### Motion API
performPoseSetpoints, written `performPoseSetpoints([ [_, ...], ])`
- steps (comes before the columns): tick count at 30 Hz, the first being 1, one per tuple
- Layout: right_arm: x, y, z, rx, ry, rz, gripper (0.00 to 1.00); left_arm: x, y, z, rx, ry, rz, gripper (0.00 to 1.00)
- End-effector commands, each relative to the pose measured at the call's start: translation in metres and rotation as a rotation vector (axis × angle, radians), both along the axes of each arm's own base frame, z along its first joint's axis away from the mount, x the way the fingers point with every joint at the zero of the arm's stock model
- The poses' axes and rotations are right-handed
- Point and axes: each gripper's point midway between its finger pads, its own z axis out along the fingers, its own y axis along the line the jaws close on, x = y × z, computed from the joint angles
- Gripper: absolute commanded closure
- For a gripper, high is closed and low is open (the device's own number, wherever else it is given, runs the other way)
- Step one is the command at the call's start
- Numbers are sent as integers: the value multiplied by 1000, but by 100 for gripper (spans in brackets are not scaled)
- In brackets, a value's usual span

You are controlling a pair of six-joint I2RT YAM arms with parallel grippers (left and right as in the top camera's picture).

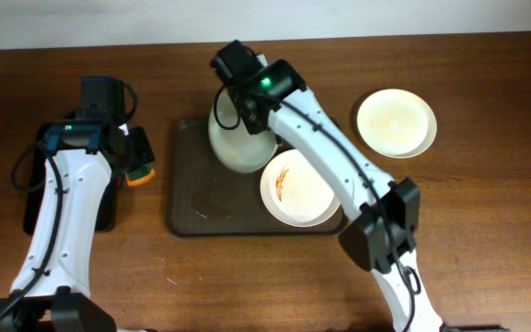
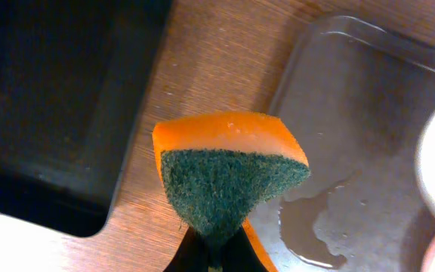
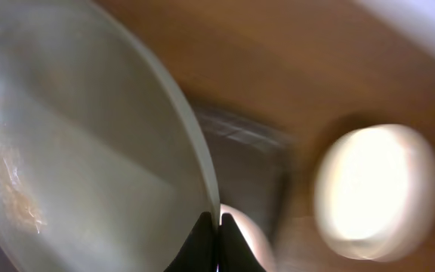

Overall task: Clean dirty plates on tray and stack at the side
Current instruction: 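Lift the plate with the right gripper and stack it on the first plate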

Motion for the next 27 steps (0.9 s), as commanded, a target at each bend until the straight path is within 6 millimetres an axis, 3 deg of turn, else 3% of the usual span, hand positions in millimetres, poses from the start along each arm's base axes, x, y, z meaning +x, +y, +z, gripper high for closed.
performPoseSetpoints([
  [1, -3, -15, 89, -429, -381, -64, 96, -2, -13, 2, -84, -11, -16, 100],
  [4, -25, 6, 123, -558, -545, -72, 96, -1, -13, 2, -84, -12, -16, 100],
  [8, -25, 7, 125, -560, -557, -76, 96, -1, -13, 2, -84, -12, -17, 100],
  [11, -12, -7, 108, -501, -477, -81, 96, -1, -13, 2, -83, -12, -16, 100],
  [14, 16, -32, 53, -232, -216, -65, 96, -1, -12, 2, -80, -11, -16, 100],
  [15, 22, -45, 34, -125, -112, -69, 96, -1, -12, 2, -80, -12, -15, 100],
  [16, 26, -73, 11, 28, 39, -100, 96, -1, -12, 2, -80, -12, -16, 100],
  [18, 31, -114, -7, 257, 192, -171, 96, -1, -12, 2, -80, -12, -16, 100],
  [21, 38, -206, -6, 676, 311, -265, 96, -1, -12, 2, -80, -12, -16, 100],
  [22, 37, -244, -10, 724, 306, -343, 96, -1, -12, 2, -80, -12, -15, 100],
  [24, 26, -301, -31, 745, 322, -476, 96, 0, -12, 3, -80, -17, -15, 100],
  [25, 21, -322, -46, 755, 332, -530, 96, 0, -12, 3, -81, -19, -16, 100],
  [27, 17, -343, -74, 766, 338, -580, 96, 0, -12, 3, -81, -20, -16, 100],
])
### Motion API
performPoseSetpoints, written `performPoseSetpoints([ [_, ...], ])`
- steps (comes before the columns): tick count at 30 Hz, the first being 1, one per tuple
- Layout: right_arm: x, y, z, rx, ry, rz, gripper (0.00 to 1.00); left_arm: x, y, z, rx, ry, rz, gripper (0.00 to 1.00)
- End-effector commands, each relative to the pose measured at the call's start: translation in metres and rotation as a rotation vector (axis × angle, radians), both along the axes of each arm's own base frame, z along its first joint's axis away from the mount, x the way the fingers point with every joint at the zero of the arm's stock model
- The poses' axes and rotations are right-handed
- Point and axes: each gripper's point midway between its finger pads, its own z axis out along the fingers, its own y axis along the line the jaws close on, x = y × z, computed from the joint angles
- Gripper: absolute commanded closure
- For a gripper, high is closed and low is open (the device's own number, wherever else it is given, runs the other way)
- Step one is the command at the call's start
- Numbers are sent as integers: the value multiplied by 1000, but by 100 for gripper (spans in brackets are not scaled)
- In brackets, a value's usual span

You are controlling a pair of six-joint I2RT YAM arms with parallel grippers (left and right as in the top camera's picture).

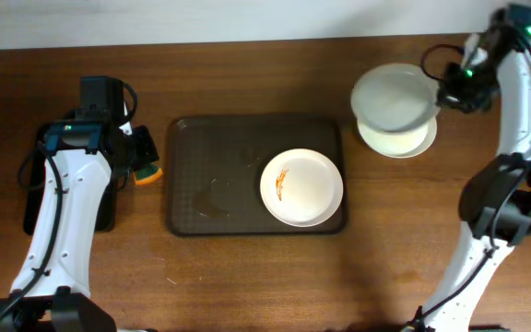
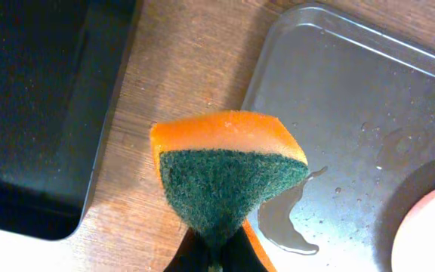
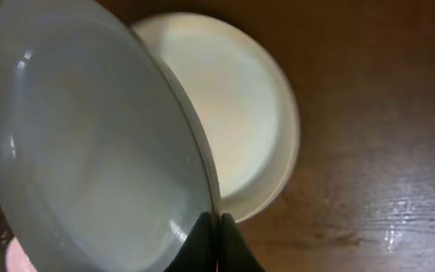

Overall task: Clean dirty plates on tray and stack at the side
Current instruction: 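Lift the plate with the right gripper and stack it on the first plate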

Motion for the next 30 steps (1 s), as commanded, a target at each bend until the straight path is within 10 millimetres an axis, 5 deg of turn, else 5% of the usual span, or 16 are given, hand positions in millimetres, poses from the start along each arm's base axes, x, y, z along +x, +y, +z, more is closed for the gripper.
performPoseSetpoints([
  [1, -8, 6, -32, 76, 21, 5, 96, -1, -1, 4, -13, -14, 8, 100],
  [4, -17, 3, -54, 61, 76, -42, 78, 0, -1, 4, -13, -18, 8, 100],
  [6, -20, 4, -49, 88, 107, -130, 64, 1, -1, 4, -13, -21, 8, 100],
  [8, -26, 12, -36, 108, 131, -122, 63, 1, -1, 4, -13, -22, 8, 100],
  [12, -47, 92, -1, 206, 187, 94, 62, 4, -1, 6, -13, -35, 8, 100],
  [15, -61, 169, -17, 118, 269, 257, 68, 4, -1, 6, -13, -33, 7, 100],
  [19, -80, 213, -46, -184, 310, 430, 64, 3, -1, 5, -13, -31, 8, 100],
  [21, -95, 225, -56, -191, 356, 444, 63, 3, -1, 5, -13, -32, 8, 100],
  [30, -132, 207, -92, -210, 507, 427, 58, 2, -1, 5, -13, -28, 8, 100],
])
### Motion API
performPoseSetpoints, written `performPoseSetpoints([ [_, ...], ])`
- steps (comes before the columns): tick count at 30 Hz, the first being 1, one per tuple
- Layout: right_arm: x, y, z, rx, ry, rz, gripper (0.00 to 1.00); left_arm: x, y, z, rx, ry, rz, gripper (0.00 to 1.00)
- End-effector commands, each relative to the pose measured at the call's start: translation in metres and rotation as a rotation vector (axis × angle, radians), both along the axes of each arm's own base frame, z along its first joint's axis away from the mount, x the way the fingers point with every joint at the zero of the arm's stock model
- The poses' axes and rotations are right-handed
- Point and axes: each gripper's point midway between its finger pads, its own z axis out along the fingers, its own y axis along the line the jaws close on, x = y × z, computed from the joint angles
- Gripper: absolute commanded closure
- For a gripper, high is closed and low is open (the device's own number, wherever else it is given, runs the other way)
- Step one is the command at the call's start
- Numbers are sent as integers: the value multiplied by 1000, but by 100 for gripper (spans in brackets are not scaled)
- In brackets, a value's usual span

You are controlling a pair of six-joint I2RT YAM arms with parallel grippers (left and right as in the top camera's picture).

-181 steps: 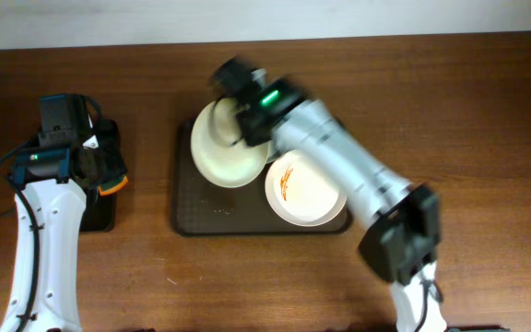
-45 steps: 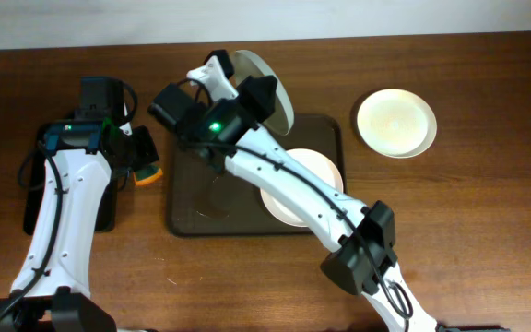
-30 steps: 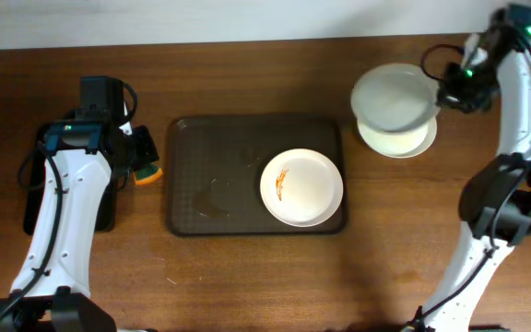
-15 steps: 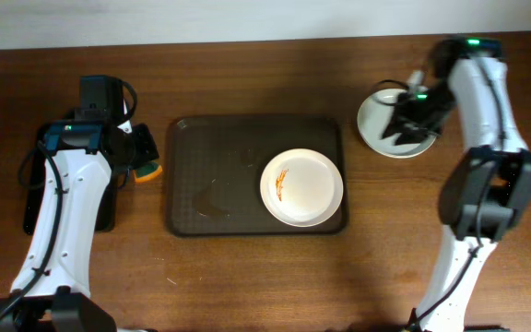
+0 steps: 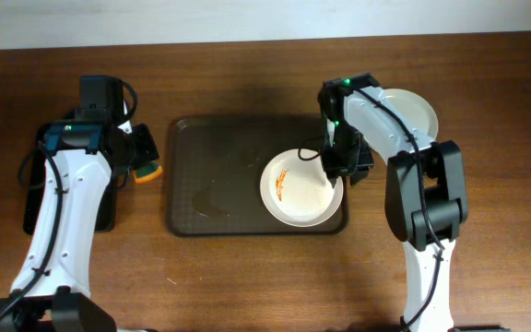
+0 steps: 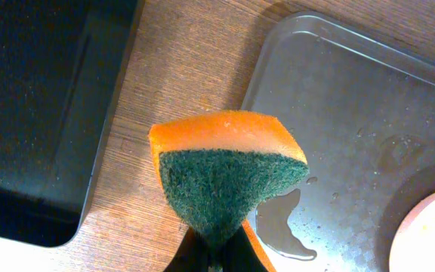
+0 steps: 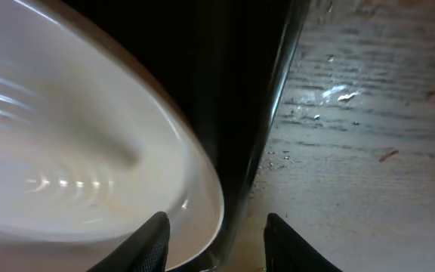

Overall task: Clean dirty plates on tray and stack at the side
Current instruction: 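Lift the plate with the right gripper and stack it on the first plate, then grasp the last plate rim with the right gripper and pull it left, then scrub the last plate with the sponge in the left gripper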

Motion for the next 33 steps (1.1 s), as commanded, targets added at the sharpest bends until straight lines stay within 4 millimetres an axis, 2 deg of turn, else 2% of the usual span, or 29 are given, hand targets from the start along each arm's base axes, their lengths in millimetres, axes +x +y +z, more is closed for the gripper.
performPoseSetpoints([
  [1, -1, 0, 5, 8, -20, -11, 59, -2, -1, 4, -14, -9, 8, 100],
  [3, 0, 3, 5, 23, -25, -15, 66, -2, -1, 4, -13, -9, 8, 100],
  [6, -2, 11, 6, 71, -12, -31, 69, -2, -1, 4, -13, -9, 8, 100],
  [9, -1, 11, 5, 72, -13, -31, 81, -2, -1, 4, -14, -9, 8, 100],
  [12, -2, 11, 3, 71, -11, -30, 81, -2, -1, 4, -14, -9, 8, 100],
  [13, -1, 12, -8, 77, -26, -26, 81, -2, -1, 4, -12, -9, 4, 100],
  [15, 1, 23, -18, 141, -44, -41, 81, -2, -1, 4, -12, -10, 4, 100],
  [19, 11, 55, -16, 297, -73, -61, 89, -2, -5, 4, -34, -11, -5, 100],
  [20, 14, 69, -15, 338, -93, -46, 95, -1, -13, 4, -78, -15, -23, 100],
  [24, 29, 115, -22, 383, -217, 70, 96, 4, -26, 0, -109, -15, -56, 100],
  [28, 27, 150, -33, 382, -267, 155, 96, 6, -50, -19, -119, 35, -116, 100],
  [29, 25, 159, -35, 389, -271, 177, 96, 8, -63, -30, -119, 60, -148, 100],
  [31, 24, 164, -35, 391, -280, 190, 96, 12, -86, -51, -116, 96, -205, 100],
  [33, 28, 159, -37, 352, -293, 154, 96, 13, -106, -71, -137, 136, -248, 100],
])
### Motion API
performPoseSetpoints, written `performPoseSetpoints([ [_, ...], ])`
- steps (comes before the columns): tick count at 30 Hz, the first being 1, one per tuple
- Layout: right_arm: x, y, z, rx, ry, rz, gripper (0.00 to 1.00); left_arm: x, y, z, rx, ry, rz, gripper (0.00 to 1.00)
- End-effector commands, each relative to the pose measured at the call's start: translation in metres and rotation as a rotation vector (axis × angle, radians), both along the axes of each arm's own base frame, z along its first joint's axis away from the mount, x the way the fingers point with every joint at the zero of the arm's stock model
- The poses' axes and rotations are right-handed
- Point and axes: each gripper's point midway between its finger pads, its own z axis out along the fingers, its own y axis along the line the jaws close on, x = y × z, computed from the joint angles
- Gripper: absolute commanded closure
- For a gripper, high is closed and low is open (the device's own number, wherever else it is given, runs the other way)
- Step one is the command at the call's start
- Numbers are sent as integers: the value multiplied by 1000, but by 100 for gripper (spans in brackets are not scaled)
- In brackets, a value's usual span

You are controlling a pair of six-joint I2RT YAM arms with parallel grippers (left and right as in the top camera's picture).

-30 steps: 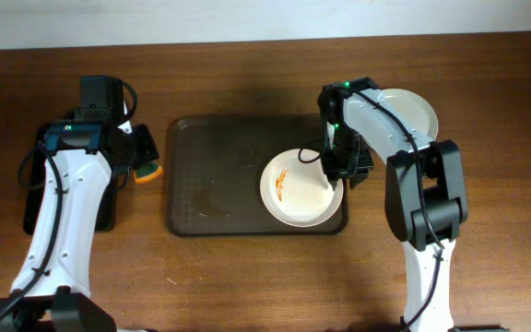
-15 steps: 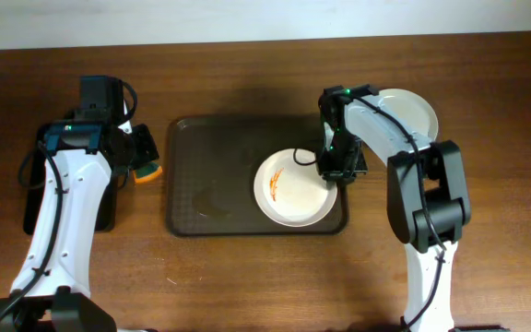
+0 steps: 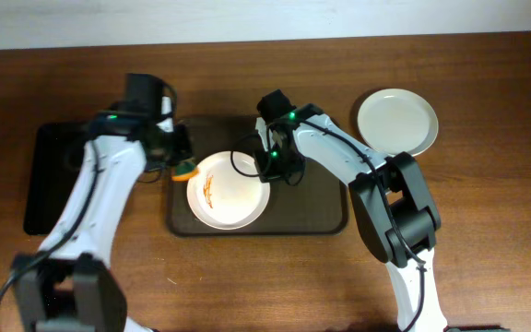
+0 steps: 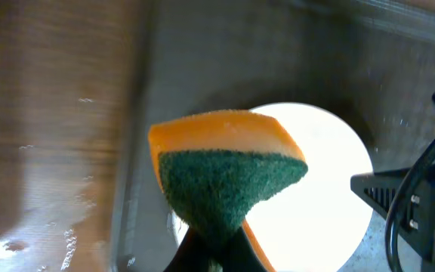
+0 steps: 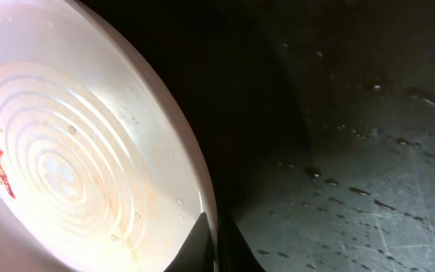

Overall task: Clean dirty plates on tray and stack at the side
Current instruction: 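Scrub the last plate with the sponge in the left gripper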

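A white plate (image 3: 227, 191) with a red smear lies in the left half of the dark tray (image 3: 312, 207). My right gripper (image 3: 268, 166) is shut on the plate's right rim (image 5: 202, 193). The left gripper (image 3: 179, 159) is shut on an orange sponge (image 4: 229, 170) with a green scouring face. It hangs over the plate's upper left edge at the tray's left side. Clean white plates (image 3: 395, 121) are stacked on the table at the far right.
A black rectangular bin (image 3: 49, 175) lies on the table at the far left. Water drops speckle the tray floor (image 5: 353, 189). The right arm's cable (image 4: 421, 204) shows at the right of the left wrist view.
The dirty plate has gone from the tray's right half to its left half, with my right gripper now shut on its rim. The left gripper with the sponge moved from beside the tray to over the plate.
My right gripper held a plate tilted over the tray while the left held the sponge beside the tray. That plate then hung over the stack at the far right. Later the right gripper stood open at the smeared plate's right rim. Now it grips that plate, shifted left, under the sponge.
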Motion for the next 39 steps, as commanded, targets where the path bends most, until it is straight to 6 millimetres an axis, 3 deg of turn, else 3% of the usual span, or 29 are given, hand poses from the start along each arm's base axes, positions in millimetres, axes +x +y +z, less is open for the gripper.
performPoseSetpoints([
  [1, 0, -15, -21, -89, 17, -61, 96, -4, -32, -35, -47, 87, -68, 100],
  [8, 5, -24, -22, -103, 18, -94, 96, -7, -71, -84, -242, 220, -120, 100],
  [15, 7, -24, -21, -99, 9, -93, 95, -14, -73, -121, -225, 274, -165, 100],
  [17, 8, -24, -21, -99, 9, -93, 96, -18, -60, -132, -143, 283, -157, 100],
  [20, 8, -25, -22, -104, 7, -93, 96, -26, -10, -151, 136, 296, -105, 100],
  [23, 9, -28, -23, -122, -1, -96, 96, -25, 25, -148, 336, 285, -76, 100],
  [26, 8, -29, -23, -126, 5, -95, 96, -18, 32, -133, 384, 281, -63, 100],
  [29, 7, -29, -23, -127, 6, -95, 96, 7, 30, -96, 388, 217, -22, 100],
  [31, 6, -29, -23, -128, 9, -95, 96, 24, 26, -59, 374, 160, -11, 100],
  [33, 6, -29, -23, -129, 10, -95, 96, 30, 14, -35, 302, 125, -20, 100],
  [35, 6, -29, -23, -129, 11, -96, 95, 22, -16, -38, 130, 155, -62, 100],
  [39, 6, -29, -23, -129, 12, -99, 95, -6, -38, -76, -2, 247, -100, 100],
])
